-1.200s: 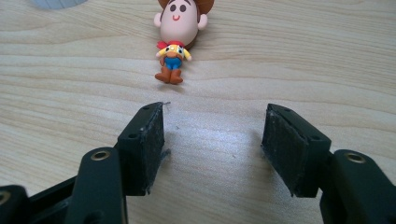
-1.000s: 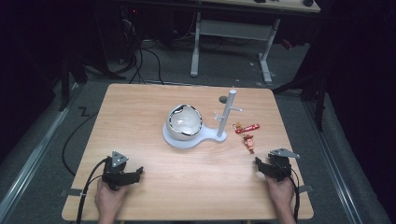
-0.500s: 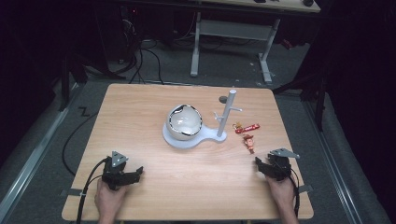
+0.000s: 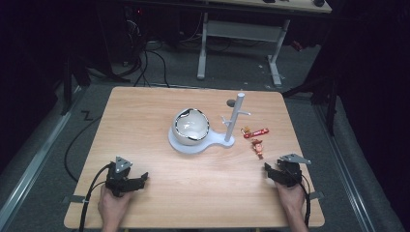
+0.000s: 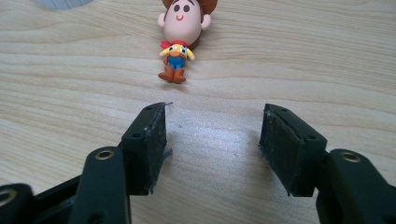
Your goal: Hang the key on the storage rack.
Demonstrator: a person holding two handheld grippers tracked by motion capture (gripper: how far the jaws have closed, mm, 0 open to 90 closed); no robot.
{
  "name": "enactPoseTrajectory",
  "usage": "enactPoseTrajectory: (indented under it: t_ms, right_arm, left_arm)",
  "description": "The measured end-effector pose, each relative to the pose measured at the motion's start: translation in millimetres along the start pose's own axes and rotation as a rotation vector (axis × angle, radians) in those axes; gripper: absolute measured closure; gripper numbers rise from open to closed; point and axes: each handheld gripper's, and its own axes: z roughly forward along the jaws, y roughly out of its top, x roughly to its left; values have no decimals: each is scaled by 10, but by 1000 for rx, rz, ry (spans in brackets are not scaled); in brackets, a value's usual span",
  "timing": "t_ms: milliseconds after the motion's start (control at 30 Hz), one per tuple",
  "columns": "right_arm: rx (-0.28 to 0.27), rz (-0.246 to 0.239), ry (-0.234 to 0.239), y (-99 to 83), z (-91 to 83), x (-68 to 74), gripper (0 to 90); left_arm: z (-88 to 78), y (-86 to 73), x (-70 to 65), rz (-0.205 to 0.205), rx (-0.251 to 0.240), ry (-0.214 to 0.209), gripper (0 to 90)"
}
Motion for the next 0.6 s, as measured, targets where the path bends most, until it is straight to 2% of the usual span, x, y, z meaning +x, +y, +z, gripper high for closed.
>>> enactPoseTrajectory:
  t_ms: [267,500,600]
  right_arm:
    - [-46,14,35,17,-52,31,459]
    - [-62,-6,52,81,-72,62,465]
    - [-66,5,58,138,-64,89,468]
  left_arm:
    - [0,1,-3,2,1,3,171]
    - [1,1,-5,3,2,4,171]
    - [1,1,-4,3,2,4,171]
